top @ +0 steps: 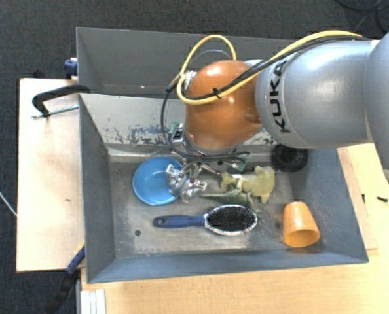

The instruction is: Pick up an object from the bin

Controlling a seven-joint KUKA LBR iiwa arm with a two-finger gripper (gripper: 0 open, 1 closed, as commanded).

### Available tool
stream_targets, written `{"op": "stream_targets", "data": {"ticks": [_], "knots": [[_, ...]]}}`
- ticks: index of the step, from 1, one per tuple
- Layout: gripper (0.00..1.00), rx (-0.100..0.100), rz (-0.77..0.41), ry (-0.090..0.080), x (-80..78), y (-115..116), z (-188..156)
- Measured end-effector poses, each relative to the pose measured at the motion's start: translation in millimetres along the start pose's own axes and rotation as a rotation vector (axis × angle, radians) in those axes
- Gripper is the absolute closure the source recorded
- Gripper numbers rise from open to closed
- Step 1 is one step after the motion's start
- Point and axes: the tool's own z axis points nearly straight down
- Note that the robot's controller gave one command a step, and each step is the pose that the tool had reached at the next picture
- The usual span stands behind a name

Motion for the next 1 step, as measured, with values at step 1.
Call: {"op": "stream_targets", "data": {"ticks": [1], "knots": [[1.0,0.005,-0.001,-0.003,-4.4,-5.2,-105.9]]}}
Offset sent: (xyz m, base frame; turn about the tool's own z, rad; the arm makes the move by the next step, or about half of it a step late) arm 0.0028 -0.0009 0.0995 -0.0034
